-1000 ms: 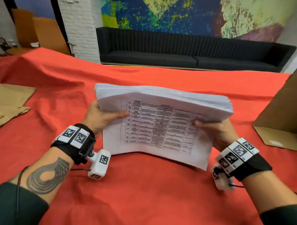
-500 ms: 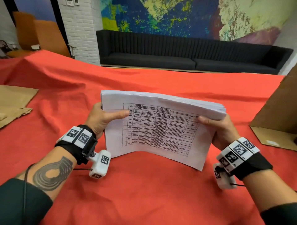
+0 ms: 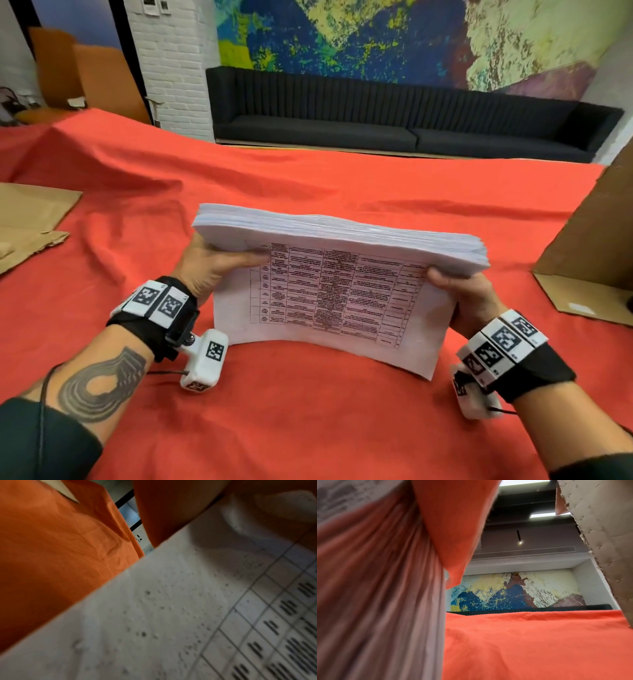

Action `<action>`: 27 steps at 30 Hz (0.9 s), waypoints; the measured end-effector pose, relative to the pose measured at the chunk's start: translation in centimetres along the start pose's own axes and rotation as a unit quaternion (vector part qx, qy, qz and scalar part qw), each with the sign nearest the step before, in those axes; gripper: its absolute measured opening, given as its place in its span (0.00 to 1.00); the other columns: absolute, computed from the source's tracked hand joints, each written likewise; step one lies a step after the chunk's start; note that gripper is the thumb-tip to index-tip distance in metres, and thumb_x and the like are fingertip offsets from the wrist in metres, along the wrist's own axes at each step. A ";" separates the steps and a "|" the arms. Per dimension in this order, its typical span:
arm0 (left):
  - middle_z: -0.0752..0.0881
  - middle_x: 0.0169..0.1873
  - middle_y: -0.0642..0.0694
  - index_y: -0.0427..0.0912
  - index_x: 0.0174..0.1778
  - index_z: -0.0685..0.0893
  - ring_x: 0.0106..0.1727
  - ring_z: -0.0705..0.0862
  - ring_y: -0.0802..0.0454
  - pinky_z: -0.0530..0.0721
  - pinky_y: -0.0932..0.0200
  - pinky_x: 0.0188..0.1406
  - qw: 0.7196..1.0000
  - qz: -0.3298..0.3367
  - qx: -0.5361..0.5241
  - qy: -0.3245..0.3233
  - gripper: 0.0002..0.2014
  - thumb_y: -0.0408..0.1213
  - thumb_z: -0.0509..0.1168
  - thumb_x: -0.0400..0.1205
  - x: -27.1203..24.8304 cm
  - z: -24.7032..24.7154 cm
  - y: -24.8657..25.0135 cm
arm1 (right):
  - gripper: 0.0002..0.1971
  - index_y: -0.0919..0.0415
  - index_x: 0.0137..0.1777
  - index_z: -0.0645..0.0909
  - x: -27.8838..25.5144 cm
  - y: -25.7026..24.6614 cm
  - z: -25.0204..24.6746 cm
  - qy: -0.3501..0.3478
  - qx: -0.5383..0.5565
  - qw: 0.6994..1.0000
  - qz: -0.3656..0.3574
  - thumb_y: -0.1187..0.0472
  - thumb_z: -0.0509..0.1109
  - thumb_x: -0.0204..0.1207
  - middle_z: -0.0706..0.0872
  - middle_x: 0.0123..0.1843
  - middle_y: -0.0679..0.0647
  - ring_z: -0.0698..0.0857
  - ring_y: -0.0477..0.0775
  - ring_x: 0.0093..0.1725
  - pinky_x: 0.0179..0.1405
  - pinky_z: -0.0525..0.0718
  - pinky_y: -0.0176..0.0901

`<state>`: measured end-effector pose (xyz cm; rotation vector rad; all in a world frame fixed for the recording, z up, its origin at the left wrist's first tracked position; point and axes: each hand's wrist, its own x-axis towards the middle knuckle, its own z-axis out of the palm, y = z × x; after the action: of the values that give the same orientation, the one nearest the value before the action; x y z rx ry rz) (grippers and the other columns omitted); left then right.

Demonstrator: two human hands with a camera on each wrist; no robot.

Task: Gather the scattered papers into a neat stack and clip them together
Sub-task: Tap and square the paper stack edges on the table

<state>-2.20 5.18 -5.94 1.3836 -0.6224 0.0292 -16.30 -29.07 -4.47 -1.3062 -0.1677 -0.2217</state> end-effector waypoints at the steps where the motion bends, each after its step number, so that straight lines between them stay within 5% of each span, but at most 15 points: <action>1: 0.95 0.53 0.44 0.33 0.64 0.86 0.55 0.93 0.48 0.90 0.56 0.53 1.000 -0.004 -0.004 0.009 0.37 0.35 0.88 0.57 0.2 -0.2 -0.2 | 0.16 0.57 0.49 0.95 0.1 -0.2 0.1 0.001 -0.008 1.000 -0.005 0.70 0.76 0.61 0.95 0.48 0.57 0.94 0.55 0.46 0.46 0.92 0.47; 3: 0.95 0.53 0.43 0.37 0.60 0.89 0.54 0.93 0.48 0.92 0.53 0.53 1.000 -0.016 -0.007 0.025 0.38 0.41 0.91 0.54 0.3 -0.2 -0.1 | 0.19 0.62 0.55 0.92 0.4 -0.5 -0.2 0.010 -0.041 0.999 -0.017 0.70 0.78 0.62 0.94 0.53 0.62 0.93 0.59 0.49 0.51 0.92 0.52; 5: 0.96 0.49 0.45 0.44 0.50 0.93 0.51 0.94 0.49 0.93 0.48 0.55 0.999 -0.026 0.015 0.028 0.26 0.38 0.89 0.56 0.6 0.5 1.6 | 0.31 0.66 0.59 0.90 0.7 -1.4 -0.4 0.074 -0.133 0.986 -0.062 0.61 0.91 0.54 0.93 0.55 0.65 0.92 0.59 0.50 0.54 0.91 0.54; 8: 0.96 0.44 0.52 0.43 0.45 0.93 0.44 0.93 0.59 0.94 0.54 0.48 0.995 0.028 0.095 0.031 0.19 0.37 0.86 0.59 2.2 1.7 5.7 | 0.28 0.56 0.56 0.90 1.7 -4.8 0.5 0.221 -0.413 0.867 -0.168 0.51 0.92 0.55 0.94 0.46 0.52 0.90 0.43 0.41 0.44 0.86 0.36; 11: 0.94 0.41 0.40 0.32 0.41 0.94 0.41 0.84 0.55 0.91 0.36 0.39 0.965 0.112 0.237 -0.005 0.27 0.53 0.88 0.60 4.0 3.7 11.6 | 0.22 0.49 0.54 0.88 2.8 -8.0 3.3 0.154 -0.599 0.751 -0.230 0.46 0.87 0.61 0.90 0.39 0.39 0.90 0.44 0.42 0.58 0.86 0.54; 12: 0.91 0.34 0.38 0.30 0.37 0.92 0.40 0.81 0.56 0.87 0.35 0.33 0.941 0.156 0.298 -0.029 0.28 0.56 0.85 0.62 4.5 4.7 13.1 | 0.18 0.50 0.50 0.88 3.3 -8.6 4.4 0.106 -0.623 0.735 -0.246 0.46 0.83 0.62 0.88 0.36 0.41 0.89 0.45 0.40 0.57 0.85 0.58; 13: 0.87 0.28 0.37 0.31 0.32 0.91 0.38 0.81 0.57 0.83 0.37 0.29 0.906 0.206 0.366 -0.047 0.26 0.56 0.82 0.66 4.8 6.0 14.4 | 0.13 0.54 0.46 0.88 3.9 -8.9 5.6 0.062 -0.618 0.739 -0.260 0.51 0.80 0.64 0.87 0.32 0.45 0.87 0.46 0.36 0.50 0.86 0.57; 14: 0.82 0.23 0.36 0.34 0.28 0.88 0.41 0.62 0.46 0.78 0.40 0.26 0.868 0.254 0.424 -0.050 0.25 0.57 0.79 0.69 4.8 7.4 15.7 | 0.08 0.59 0.42 0.88 4.5 -9.0 6.6 0.034 -0.599 0.752 -0.273 0.56 0.78 0.66 0.84 0.29 0.52 0.83 0.46 0.33 0.40 0.84 0.56; 15: 0.76 0.20 0.39 0.39 0.25 0.84 0.29 0.75 0.30 0.74 0.45 0.26 0.837 0.287 0.465 -0.036 0.25 0.59 0.76 0.73 4.7 8.5 16.8 | 0.07 0.64 0.39 0.86 5.0 -9.2 7.3 0.030 -0.573 0.767 -0.287 0.61 0.78 0.68 0.82 0.29 0.58 0.78 0.44 0.32 0.33 0.81 0.55; 17: 0.75 0.22 0.48 0.49 0.27 0.82 0.36 0.83 0.32 0.72 0.51 0.29 0.823 0.318 0.469 0.042 0.23 0.65 0.75 0.73 4.6 9.4 18.1 | 0.09 0.69 0.36 0.84 5.3 -9.6 7.7 0.063 -0.515 0.799 -0.304 0.64 0.78 0.70 0.80 0.30 0.67 0.73 0.45 0.33 0.28 0.76 0.57; 18: 0.82 0.28 0.51 0.51 0.36 0.86 0.40 0.88 0.41 0.78 0.50 0.33 0.830 0.319 0.449 0.094 0.20 0.66 0.77 0.70 4.8 8.9 17.9 | 0.09 0.71 0.36 0.83 5.4 -9.7 7.3 0.086 -0.484 0.818 -0.298 0.66 0.78 0.70 0.81 0.30 0.68 0.73 0.44 0.33 0.26 0.75 0.56; 20: 0.89 0.51 0.54 0.46 0.61 0.85 0.56 0.89 0.54 0.87 0.53 0.56 0.852 0.300 0.390 0.179 0.34 0.61 0.82 0.64 5.3 7.3 16.3 | 0.05 0.70 0.39 0.87 5.3 -9.5 6.4 0.122 -0.413 0.862 -0.268 0.70 0.80 0.69 0.85 0.31 0.59 0.78 0.43 0.33 0.28 0.79 0.52; 23: 0.83 0.72 0.37 0.28 0.74 0.71 0.74 0.83 0.44 0.80 0.50 0.77 0.965 0.190 0.135 0.120 0.51 0.49 0.89 0.63 6.4 6.5 12.1 | 0.11 0.60 0.49 0.92 4.9 -8.7 6.2 0.139 -0.284 0.917 -0.244 0.70 0.82 0.68 0.95 0.43 0.46 0.92 0.48 0.43 0.46 0.93 0.50; 25: 0.88 0.67 0.35 0.28 0.72 0.80 0.69 0.87 0.43 0.81 0.40 0.77 0.998 0.054 -0.026 0.017 0.42 0.43 0.87 0.66 5.9 7.8 10.0 | 0.11 0.58 0.49 0.91 4.8 -8.1 6.6 0.152 -0.234 0.928 -0.246 0.68 0.82 0.67 0.95 0.46 0.49 0.93 0.53 0.47 0.51 0.93 0.53; 27: 0.94 0.55 0.41 0.29 0.64 0.87 0.54 0.93 0.52 0.89 0.49 0.65 0.998 0.025 -0.014 0.055 0.29 0.36 0.85 0.68 5.2 9.1 9.4 | 0.09 0.55 0.45 0.91 4.7 -7.6 7.1 0.193 -0.234 0.920 -0.250 0.66 0.81 0.66 0.94 0.43 0.48 0.92 0.49 0.44 0.48 0.93 0.53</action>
<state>-4.90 -2.88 5.27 1.3296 -0.5636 0.1354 -13.62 -24.38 5.57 -1.6458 -0.1121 -0.9996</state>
